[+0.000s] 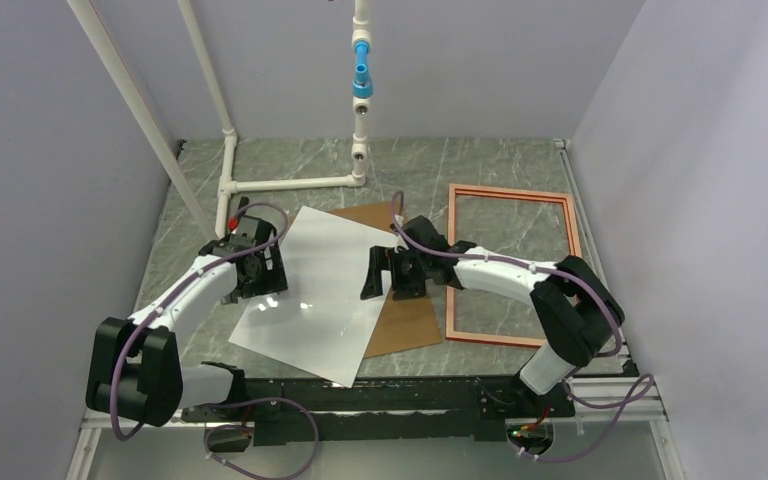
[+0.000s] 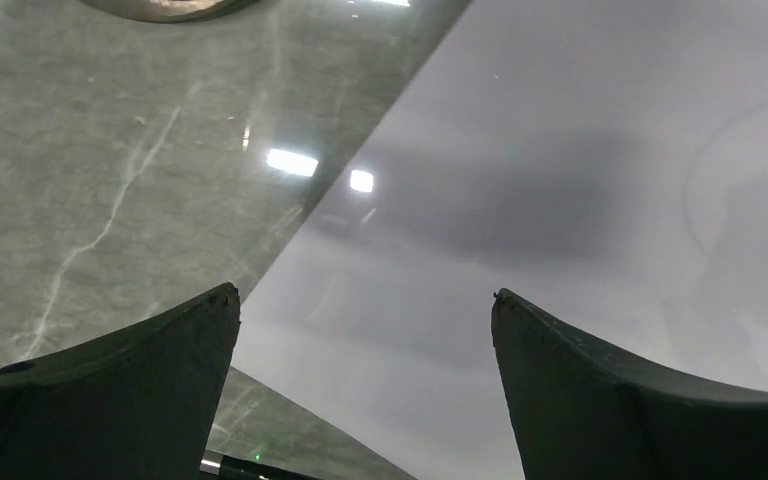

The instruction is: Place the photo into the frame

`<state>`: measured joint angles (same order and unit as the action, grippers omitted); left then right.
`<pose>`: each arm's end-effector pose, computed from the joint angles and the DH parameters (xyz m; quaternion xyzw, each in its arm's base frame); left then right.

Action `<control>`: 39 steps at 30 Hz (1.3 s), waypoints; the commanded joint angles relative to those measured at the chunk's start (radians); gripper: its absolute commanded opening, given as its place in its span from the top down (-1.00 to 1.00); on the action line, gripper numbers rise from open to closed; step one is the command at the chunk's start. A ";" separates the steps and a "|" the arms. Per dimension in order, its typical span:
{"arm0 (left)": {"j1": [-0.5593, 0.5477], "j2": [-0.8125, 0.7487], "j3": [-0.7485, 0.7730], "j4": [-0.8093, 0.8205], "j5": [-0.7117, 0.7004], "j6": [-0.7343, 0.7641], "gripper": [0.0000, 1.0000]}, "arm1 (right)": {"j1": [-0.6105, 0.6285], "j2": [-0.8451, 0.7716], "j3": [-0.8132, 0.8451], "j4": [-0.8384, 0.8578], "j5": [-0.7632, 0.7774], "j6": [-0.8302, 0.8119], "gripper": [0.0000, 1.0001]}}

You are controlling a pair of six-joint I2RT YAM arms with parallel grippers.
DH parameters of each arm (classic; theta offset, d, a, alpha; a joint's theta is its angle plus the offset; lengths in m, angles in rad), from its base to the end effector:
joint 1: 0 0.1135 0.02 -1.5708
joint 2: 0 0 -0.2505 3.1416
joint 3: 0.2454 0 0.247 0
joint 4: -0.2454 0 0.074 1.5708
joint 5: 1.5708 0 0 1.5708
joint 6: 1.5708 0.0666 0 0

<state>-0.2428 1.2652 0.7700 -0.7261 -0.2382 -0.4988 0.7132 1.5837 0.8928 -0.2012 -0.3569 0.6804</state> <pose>0.2285 -0.0404 0.1610 -0.1453 0.9672 0.0465 0.2033 0.2357 0.2346 0.1514 -0.0743 0.9269 0.3386 0.1438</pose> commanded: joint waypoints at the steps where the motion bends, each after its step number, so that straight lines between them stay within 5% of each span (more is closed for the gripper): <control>1: 0.011 -0.030 -0.019 0.003 -0.126 -0.073 -0.98 | 0.040 0.062 0.064 0.065 -0.023 0.036 -0.99; 15: 0.235 -0.081 -0.193 0.198 0.128 -0.068 -0.98 | 0.081 0.213 0.138 0.112 -0.080 0.087 -0.99; 28: 0.236 -0.016 -0.259 0.357 0.451 -0.035 -0.95 | 0.084 0.214 0.096 0.197 -0.160 0.165 -0.99; 39: 0.192 -0.068 -0.279 0.361 0.520 -0.046 -0.92 | 0.073 0.064 0.064 0.106 -0.076 0.167 -0.99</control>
<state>-0.0143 1.1927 0.5308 -0.3328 0.1696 -0.5175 0.7887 1.7458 0.9649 -0.0719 -0.4706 0.8413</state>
